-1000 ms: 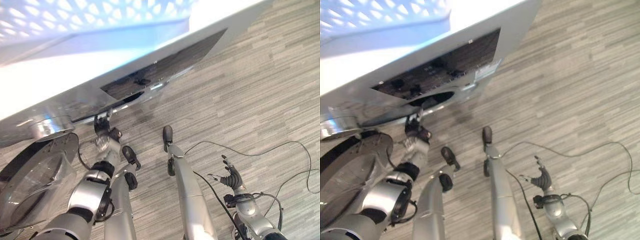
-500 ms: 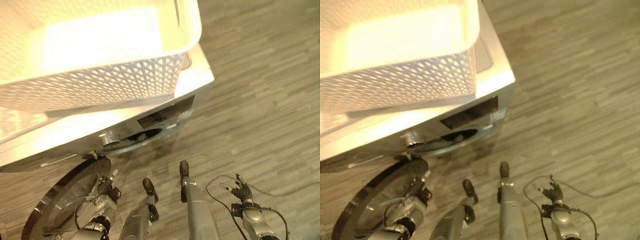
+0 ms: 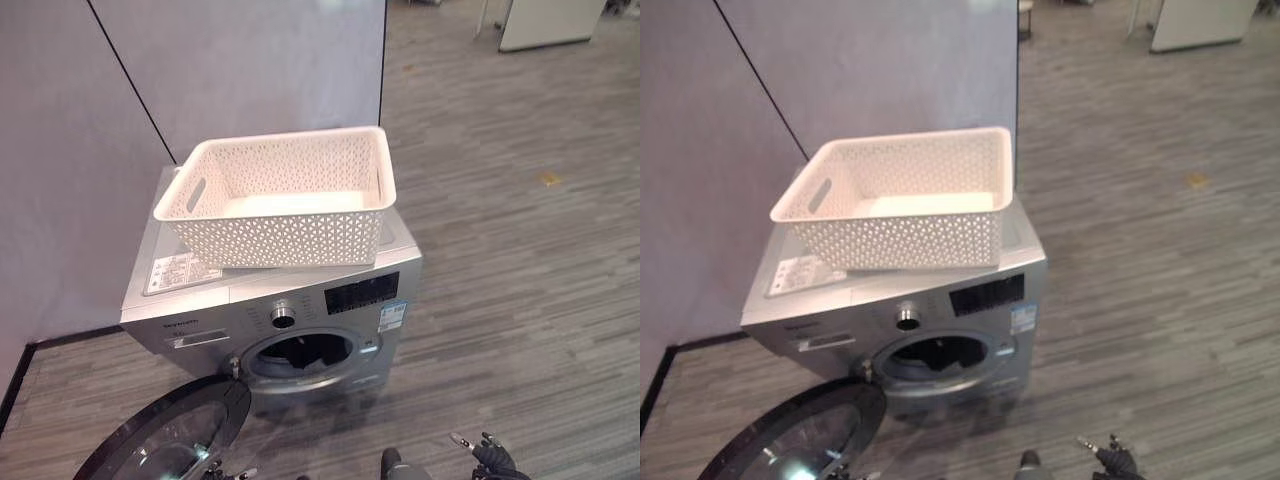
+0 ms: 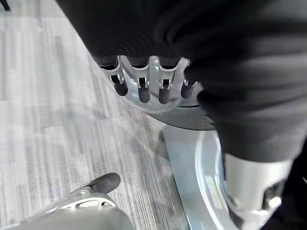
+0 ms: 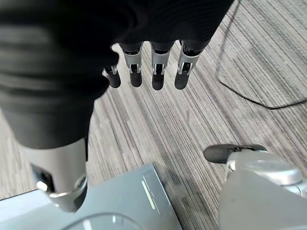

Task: Grab the laundry basket,head to the washer,open it,put in the laundry and shut it.

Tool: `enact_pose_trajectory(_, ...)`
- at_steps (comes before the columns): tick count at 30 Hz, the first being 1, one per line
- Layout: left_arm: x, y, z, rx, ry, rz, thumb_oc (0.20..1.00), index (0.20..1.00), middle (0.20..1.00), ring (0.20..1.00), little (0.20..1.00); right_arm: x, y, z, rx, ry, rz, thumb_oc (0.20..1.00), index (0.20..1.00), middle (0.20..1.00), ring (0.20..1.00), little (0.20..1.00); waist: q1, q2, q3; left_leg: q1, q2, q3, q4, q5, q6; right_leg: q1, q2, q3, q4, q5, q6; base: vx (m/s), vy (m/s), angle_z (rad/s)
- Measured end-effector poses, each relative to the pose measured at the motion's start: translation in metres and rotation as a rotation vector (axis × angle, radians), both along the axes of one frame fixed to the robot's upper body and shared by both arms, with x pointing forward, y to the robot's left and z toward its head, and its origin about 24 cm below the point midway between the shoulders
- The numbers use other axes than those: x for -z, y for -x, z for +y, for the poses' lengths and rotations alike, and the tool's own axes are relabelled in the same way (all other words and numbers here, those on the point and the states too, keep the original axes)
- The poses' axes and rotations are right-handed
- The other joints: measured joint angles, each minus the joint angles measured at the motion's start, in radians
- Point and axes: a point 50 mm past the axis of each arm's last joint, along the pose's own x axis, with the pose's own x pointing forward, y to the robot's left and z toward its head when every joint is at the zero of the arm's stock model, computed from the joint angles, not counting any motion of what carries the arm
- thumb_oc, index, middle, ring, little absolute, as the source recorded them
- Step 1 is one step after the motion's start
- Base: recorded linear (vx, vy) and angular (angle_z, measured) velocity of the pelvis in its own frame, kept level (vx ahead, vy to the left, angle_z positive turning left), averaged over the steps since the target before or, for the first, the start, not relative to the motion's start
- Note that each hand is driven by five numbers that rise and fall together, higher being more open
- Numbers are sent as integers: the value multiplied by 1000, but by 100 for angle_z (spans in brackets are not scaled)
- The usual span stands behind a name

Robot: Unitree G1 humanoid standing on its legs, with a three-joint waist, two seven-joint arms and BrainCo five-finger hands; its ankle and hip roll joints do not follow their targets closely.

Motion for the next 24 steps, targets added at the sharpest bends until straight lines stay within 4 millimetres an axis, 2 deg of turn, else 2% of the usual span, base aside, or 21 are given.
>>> enact_pose_trajectory(3, 1, 4, 1, 11, -5, 18, 1000, 1000, 1000, 1000, 1000, 3, 7, 1, -45, 7, 50, 1000, 1000, 1000, 1000, 1000, 4, -10, -11, 25, 0, -3, 0, -3, 4, 30, -1, -6, -6, 0, -1, 41, -22, 4)
enact_pose_trajectory(7, 0, 6, 5, -25, -21, 16, 1000, 1000, 1000, 1000, 1000, 4, 5, 7, -239, 45, 115, 1000, 1000, 1000, 1000, 1000, 28, -29, -18, 25, 1, -21, 3, -2, 4, 43, -3, -23, -11, 1, -2, 31, -18, 12)
enact_pose_trajectory(11, -3, 15, 20, -178, -86, 5, 1000, 1000, 1000, 1000, 1000, -11, -29, 7, -334, 92, -24, 1000, 1000, 1000, 1000, 1000, 50, -38, -19, 24, 2, -24, 4, -1, 4, 46, -2, -31, -16, 1, -2, 5, 4, 4)
enact_pose_trajectory(12, -2, 28, 22, -184, -101, 51, 1000, 1000, 1000, 1000, 1000, -16, -40, 6, -355, 105, -63, 1000, 1000, 1000, 1000, 1000, 52, -39, -19, 23, 2, -24, 3, 0, 3, 47, -3, -34, -18, 1, -2, 0, 18, 4)
enact_pose_trajectory(15, 1, 56, 21, -150, -76, 218, 1000, 1000, 1000, 1000, 1000, -25, -57, 1, -458, 155, -78, 1000, 1000, 1000, 1000, 1000, 48, -45, -15, 22, 2, -23, 3, 3, 3, 49, -2, -33, -26, 4, 0, 0, 0, 0)
enact_pose_trajectory(17, 3, 66, 16, 107, -71, 321, 1000, 1000, 1000, 1000, 1000, -27, -60, -5, -551, 196, -31, 1000, 1000, 1000, 1000, 1000, 50, -51, -4, 38, 1, -24, 4, 5, 3, 68, -1, -39, -39, 7, -1, 44, 17, 8)
enact_pose_trajectory(19, 1, 56, 23, 275, -114, 317, 1000, 1000, 1000, 1000, 1000, -26, -58, -8, -598, 224, 6, 1000, 1000, 1000, 1000, 1000, 57, -56, 7, 39, 2, -27, 2, -2, 8, 78, -1, -43, -40, 5, -1, 34, 6, 7)
enact_pose_trajectory(20, 1, 49, 25, 295, -125, 294, 1000, 1000, 1000, 1000, 1000, -25, -57, -7, -606, 227, 15, 1000, 1000, 1000, 1000, 1000, 57, -56, 9, 39, 2, -27, 2, -3, 6, 78, -2, -43, -39, 5, -1, 0, 0, 0)
enact_pose_trajectory(22, 1, 42, 24, 272, -119, 265, 1000, 1000, 1000, 1000, 1000, -22, -53, -7, -608, 224, 37, 1000, 1000, 1000, 1000, 1000, 56, -60, 14, 39, 1, -34, 0, -3, 6, 80, -3, -44, -40, 6, 0, 7, 1, 3)
enact_pose_trajectory(24, 1, 30, 21, 242, -110, 231, 1000, 1000, 1000, 1000, 1000, -15, -38, -9, -595, 208, 111, 1000, 1000, 1000, 1000, 1000, 51, -57, 17, 39, 1, -50, 1, -3, 6, 92, -3, -57, -44, 7, 0, 28, 6, 15)
